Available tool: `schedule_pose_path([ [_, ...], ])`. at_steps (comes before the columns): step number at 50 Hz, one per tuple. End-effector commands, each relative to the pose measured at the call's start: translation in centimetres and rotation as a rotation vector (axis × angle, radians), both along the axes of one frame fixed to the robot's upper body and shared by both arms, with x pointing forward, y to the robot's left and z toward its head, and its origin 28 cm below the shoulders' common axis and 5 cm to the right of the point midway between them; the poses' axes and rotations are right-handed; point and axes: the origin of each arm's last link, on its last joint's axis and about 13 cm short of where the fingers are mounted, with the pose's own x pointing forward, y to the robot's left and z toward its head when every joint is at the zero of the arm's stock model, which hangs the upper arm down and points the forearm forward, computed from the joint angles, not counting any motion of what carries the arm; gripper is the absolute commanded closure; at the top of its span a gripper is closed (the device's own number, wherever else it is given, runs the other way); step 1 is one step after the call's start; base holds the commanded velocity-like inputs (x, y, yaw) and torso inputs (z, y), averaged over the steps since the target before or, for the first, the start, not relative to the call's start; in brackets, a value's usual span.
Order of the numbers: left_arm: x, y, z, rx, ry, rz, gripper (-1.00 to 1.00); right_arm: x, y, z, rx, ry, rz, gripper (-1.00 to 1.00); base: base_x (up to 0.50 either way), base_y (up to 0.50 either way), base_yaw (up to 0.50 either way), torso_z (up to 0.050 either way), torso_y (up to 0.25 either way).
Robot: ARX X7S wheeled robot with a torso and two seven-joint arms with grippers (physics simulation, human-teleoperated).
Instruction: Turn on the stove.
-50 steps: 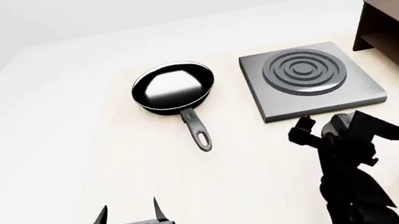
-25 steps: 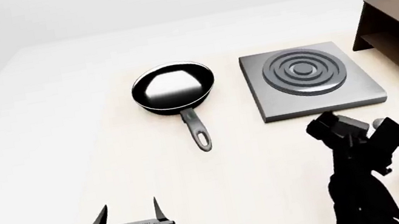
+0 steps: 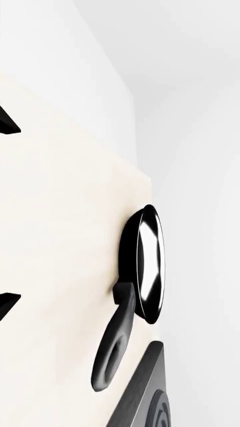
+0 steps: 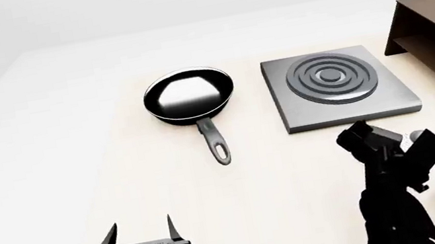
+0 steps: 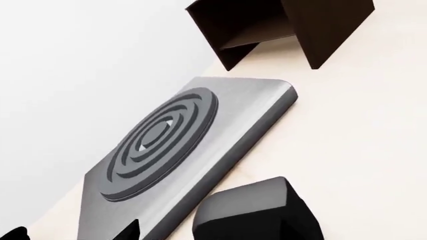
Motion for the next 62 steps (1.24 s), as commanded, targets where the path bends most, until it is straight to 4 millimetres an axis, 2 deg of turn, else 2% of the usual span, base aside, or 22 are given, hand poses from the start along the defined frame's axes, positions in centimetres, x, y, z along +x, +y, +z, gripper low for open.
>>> schedule_pose_path([
  [1, 0.1, -0.1, 0.1, -0.019, -0.014, -0.013, -1.0, 0.0, 0.4, -0.2, 0.084, -0.006, 0.033, -1.0, 0.0, 0.0, 0.0, 0.0, 0.0],
  [13, 0.0, -0.2, 0.2, -0.02, -0.015, -0.014, -1.0, -1.3, 2.9, 1.8, 0.098, -0.094, 0.14, -1.0, 0.0, 0.0, 0.0, 0.0, 0.0],
  [21, 0.0, -0.2, 0.2, -0.021, -0.016, -0.015, -1.0, -5.0, 5.0, 5.7, 0.054, -0.205, 0.271, -1.0, 0.0, 0.0, 0.0, 0.0, 0.0],
  [27, 0.1, -0.2, 0.2, -0.023, -0.016, -0.015, -1.0, -11.0, 5.3, 11.5, -0.102, -0.366, 0.332, -1.0, 0.0, 0.0, 0.0, 0.0, 0.0],
  [31, 0.1, -0.2, 0.2, -0.022, -0.016, -0.015, -1.0, -21.1, 3.9, 15.6, -0.327, -0.635, 0.311, -1.0, 0.0, 0.0, 0.0, 0.0, 0.0],
  [34, 0.1, -0.2, 0.2, -0.02, -0.016, -0.014, -1.0, -24.4, 3.4, 15.5, -0.431, -0.65, 0.259, -1.0, 0.0, 0.0, 0.0, 0.0, 0.0],
  [36, 0.1, -0.2, 0.2, -0.019, -0.016, -0.014, -1.0, -26.6, 1.8, 17.1, -0.528, -0.864, 0.201, -1.0, 0.0, 0.0, 0.0, 0.0, 0.0],
  [38, 0.1, -0.2, 0.2, -0.019, -0.016, -0.013, -1.0, -29.8, 2.4, 16.3, -0.43, -0.996, 0.297, -1.0, 0.0, 0.0, 0.0, 0.0, 0.0],
  [45, 0.1, -0.1, 0.1, -0.018, -0.015, -0.013, -1.0, -33.5, 5.7, 14.5, -0.426, -1.232, 0.238, -1.0, 0.0, 0.0, 0.0, 0.0, 0.0],
  [46, 0.1, -0.1, 0.1, -0.017, -0.015, -0.013, -1.0, -33.2, 5.6, 13.5, -0.497, -1.2, 0.3, -1.0, 0.0, 0.0, 0.0, 0.0, 0.0],
  [48, 0.1, -0.1, 0.1, -0.017, -0.015, -0.012, -1.0, -32.3, 5.5, 15.0, -0.507, -1.252, 0.114, -1.0, 0.0, 0.0, 0.0, 0.0, 0.0],
  [49, 0.1, -0.1, 0.1, -0.017, -0.014, -0.012, -1.0, -33.5, 6.0, 14.5, -0.418, -1.228, 0.196, -1.0, 0.0, 0.0, 0.0, 0.0, 0.0],
  [50, 0.1, -0.1, 0.1, -0.016, -0.014, -0.012, -1.0, -32.3, 5.7, 15.0, -0.5, -1.244, 0.072, -1.0, 0.0, 0.0, 0.0, 0.0, 0.0],
  [51, 0.1, -0.1, 0.1, -0.016, -0.014, -0.012, -1.0, -32.0, 5.9, 15.4, -0.457, -1.199, -0.015, -1.0, 0.0, 0.0, 0.0, 0.0, 0.0],
  [52, 0.1, -0.1, 0.1, -0.016, -0.014, -0.012, -1.0, -33.0, 6.5, 15.0, -0.382, -1.185, 0.107, -1.0, 0.0, 0.0, 0.0, 0.0, 0.0],
  [54, 0.1, -0.1, 0.1, -0.017, -0.014, -0.013, -1.0, -31.7, 6.0, 15.6, -0.391, -1.161, -0.099, -1.0, 0.0, 0.0, 0.0, 0.0, 0.0],
  [55, 0.1, -0.1, 0.1, -0.017, -0.014, -0.013, -1.0, -32.6, 6.8, 15.3, -0.32, -1.146, 0.024, -1.0, 0.0, 0.0, 0.0, 0.0, 0.0],
  [57, 0.1, -0.1, 0.1, -0.018, -0.014, -0.013, -1.0, -31.5, 6.0, 15.7, -0.314, -1.142, -0.155, -1.0, 0.0, 0.0, 0.0, 0.0, 0.0],
  [58, 0.1, -0.1, 0.1, -0.016, -0.014, -0.013, -1.0, -32.2, 6.9, 15.6, -0.246, -1.122, -0.031, -1.0, 0.0, 0.0, 0.0, 0.0, 0.0],
  [59, 0.1, -0.1, 0.2, -0.016, -0.014, -0.013, -1.0, -31.5, 6.1, 15.7, -0.296, -1.139, -0.15, -1.0, 0.0, 0.0, 0.0, 0.0, 0.0],
  [61, 0.1, -0.1, 0.2, -0.016, -0.013, -0.013, -1.0, -32.0, 6.4, 15.6, -0.177, -1.12, 0.045, -1.0, 0.0, 0.0, 0.0, 0.0, 0.0],
  [62, 0.1, -0.1, 0.2, -0.016, -0.013, -0.013, -1.0, -31.3, 5.5, 15.6, -0.24, -1.155, -0.078, -1.0, 0.0, 0.0, 0.0, 0.0, 0.0],
])
